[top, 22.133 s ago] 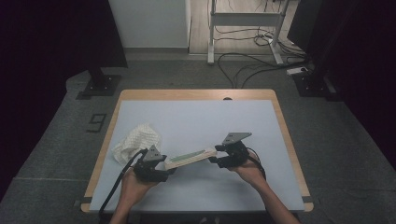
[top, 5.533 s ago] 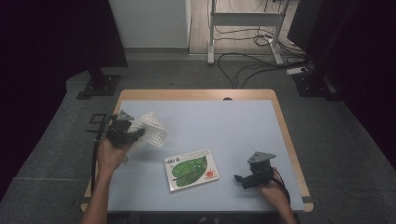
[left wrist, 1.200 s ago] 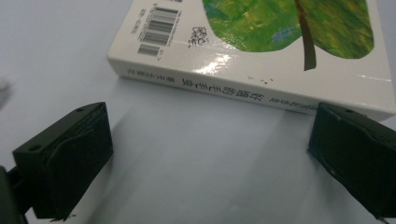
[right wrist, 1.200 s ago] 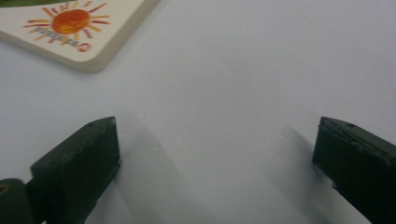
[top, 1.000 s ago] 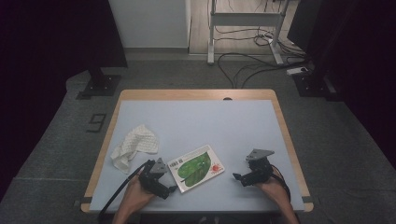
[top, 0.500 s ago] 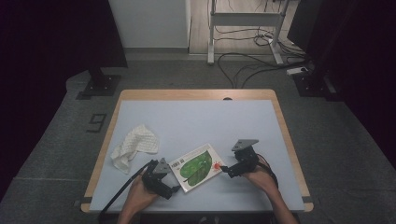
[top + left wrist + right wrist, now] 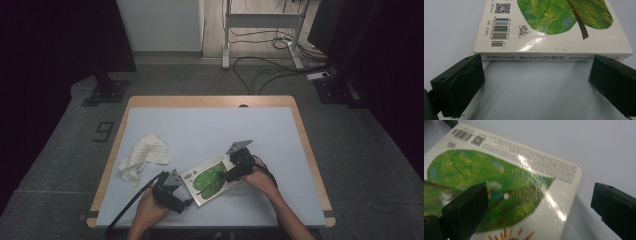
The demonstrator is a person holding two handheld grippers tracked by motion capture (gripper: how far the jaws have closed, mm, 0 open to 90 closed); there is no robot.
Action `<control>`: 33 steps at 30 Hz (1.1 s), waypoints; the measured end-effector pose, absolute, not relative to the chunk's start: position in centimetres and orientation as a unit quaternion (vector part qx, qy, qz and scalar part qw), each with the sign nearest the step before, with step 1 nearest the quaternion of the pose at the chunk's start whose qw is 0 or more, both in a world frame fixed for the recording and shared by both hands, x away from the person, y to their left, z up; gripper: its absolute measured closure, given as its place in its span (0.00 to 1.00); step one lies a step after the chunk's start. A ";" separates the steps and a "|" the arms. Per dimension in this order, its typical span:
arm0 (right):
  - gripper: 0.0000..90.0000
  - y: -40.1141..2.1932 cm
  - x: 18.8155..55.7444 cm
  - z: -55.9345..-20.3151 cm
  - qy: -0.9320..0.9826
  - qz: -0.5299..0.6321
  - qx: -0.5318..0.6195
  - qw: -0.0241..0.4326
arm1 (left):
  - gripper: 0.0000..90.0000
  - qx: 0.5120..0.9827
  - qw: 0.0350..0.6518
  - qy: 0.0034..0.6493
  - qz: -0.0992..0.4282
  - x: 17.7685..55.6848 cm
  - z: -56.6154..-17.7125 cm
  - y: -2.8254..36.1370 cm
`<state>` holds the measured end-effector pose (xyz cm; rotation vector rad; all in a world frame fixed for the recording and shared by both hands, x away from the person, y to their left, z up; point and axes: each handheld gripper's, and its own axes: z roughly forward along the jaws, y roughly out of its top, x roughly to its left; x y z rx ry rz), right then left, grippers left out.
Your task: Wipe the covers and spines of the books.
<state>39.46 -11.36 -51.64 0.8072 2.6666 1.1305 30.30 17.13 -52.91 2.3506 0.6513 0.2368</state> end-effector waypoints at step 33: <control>0.07 -12.5 39.0 -50.0 0.832 0.453 0.320 0.006 | 0.00 0.902 0.339 0.251 0.090 30.3 -52.9 17.2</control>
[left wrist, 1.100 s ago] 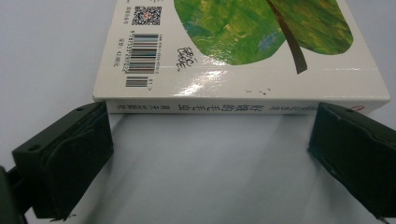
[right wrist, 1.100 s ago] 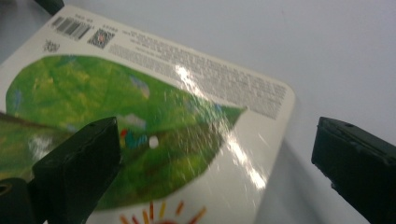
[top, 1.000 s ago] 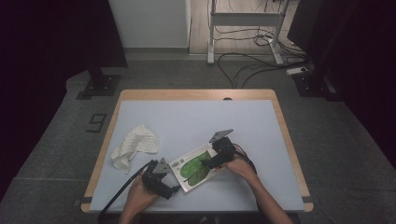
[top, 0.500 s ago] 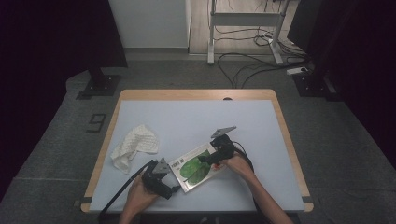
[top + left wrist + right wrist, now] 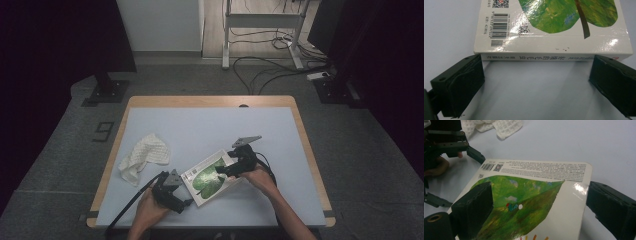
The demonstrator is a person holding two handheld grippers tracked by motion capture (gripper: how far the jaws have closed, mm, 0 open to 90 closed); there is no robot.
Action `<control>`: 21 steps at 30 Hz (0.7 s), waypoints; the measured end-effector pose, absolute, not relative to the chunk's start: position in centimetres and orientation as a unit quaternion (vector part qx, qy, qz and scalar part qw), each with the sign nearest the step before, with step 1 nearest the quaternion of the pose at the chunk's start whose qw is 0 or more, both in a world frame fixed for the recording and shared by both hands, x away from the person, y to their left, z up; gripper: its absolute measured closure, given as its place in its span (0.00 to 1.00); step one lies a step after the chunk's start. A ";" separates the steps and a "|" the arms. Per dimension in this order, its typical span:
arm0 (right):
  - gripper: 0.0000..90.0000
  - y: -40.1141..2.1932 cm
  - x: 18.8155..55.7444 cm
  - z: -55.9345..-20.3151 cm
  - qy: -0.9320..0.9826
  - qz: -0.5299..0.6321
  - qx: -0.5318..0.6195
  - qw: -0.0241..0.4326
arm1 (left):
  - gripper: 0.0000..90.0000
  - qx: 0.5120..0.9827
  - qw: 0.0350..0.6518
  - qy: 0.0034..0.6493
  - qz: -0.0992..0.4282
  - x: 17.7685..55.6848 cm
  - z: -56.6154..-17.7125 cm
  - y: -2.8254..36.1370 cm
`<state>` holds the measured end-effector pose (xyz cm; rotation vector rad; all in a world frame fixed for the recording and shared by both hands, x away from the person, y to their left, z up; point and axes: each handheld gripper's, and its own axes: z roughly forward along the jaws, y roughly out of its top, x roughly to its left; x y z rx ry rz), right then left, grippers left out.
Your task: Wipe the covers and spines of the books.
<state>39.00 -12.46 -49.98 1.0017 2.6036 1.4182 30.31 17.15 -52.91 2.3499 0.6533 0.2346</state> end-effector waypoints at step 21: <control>0.15 -13.2 37.9 -49.7 0.842 0.453 0.293 -0.008 | 0.00 0.902 0.339 0.251 0.091 30.3 -52.9 17.2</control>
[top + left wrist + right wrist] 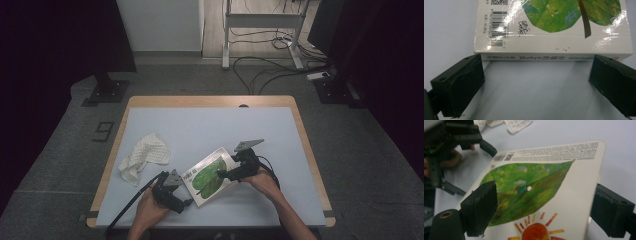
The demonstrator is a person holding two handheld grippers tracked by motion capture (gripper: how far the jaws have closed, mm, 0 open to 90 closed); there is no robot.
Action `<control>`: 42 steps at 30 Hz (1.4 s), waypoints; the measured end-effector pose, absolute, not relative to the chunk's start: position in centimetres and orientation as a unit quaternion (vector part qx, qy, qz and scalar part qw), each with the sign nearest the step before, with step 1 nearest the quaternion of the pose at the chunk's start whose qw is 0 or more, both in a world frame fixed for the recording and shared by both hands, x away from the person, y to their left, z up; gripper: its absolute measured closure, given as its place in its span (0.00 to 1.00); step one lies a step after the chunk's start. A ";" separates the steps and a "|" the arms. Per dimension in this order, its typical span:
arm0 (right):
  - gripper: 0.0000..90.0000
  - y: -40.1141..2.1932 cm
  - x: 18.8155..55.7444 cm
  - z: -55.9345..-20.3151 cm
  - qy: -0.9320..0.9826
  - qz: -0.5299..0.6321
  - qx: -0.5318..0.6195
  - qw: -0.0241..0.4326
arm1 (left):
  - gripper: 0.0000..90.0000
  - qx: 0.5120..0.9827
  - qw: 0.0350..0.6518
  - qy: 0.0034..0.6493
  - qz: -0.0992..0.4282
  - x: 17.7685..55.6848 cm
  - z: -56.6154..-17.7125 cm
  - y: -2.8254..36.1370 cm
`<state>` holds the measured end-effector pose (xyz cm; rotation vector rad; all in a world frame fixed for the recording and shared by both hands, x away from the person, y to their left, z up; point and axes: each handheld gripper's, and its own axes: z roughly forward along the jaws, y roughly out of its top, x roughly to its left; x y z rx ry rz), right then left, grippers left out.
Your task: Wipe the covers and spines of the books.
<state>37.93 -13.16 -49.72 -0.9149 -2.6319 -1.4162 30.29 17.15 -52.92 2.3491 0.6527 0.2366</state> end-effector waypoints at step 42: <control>0.72 -16.2 38.0 -47.9 -0.884 -0.421 -0.203 0.018 | 0.00 0.883 0.359 0.292 0.081 30.7 -51.5 18.1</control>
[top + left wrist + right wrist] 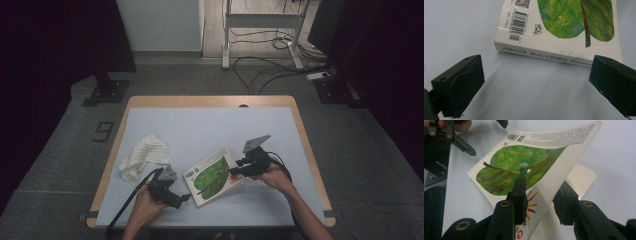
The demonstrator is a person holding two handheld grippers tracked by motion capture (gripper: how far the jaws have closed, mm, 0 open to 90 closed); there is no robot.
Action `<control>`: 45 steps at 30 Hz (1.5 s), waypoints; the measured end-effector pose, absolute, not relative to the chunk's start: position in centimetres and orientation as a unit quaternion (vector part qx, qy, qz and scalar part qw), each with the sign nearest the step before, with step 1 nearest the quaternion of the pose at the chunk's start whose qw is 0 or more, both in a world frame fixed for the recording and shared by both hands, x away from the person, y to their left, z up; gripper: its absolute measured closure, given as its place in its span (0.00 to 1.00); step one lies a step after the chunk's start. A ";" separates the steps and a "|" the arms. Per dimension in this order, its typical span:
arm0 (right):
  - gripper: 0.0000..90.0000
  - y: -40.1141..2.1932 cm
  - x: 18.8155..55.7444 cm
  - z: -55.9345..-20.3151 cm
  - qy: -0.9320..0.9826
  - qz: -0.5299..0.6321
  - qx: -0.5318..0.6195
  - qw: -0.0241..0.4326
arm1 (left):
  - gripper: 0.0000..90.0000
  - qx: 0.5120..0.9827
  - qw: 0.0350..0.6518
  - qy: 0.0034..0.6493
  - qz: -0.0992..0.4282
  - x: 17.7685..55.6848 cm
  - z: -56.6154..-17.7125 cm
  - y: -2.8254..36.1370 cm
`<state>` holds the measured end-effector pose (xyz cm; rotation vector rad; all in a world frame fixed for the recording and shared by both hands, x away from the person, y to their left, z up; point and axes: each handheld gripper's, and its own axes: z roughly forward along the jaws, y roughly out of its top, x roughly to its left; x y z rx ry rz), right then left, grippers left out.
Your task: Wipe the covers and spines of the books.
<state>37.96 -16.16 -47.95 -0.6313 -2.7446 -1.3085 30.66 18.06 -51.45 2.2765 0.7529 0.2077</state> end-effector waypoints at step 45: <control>0.62 -18.8 35.5 -49.4 -0.880 -0.414 -0.234 -0.005 | 0.38 0.886 0.371 0.270 0.067 29.9 -48.9 15.0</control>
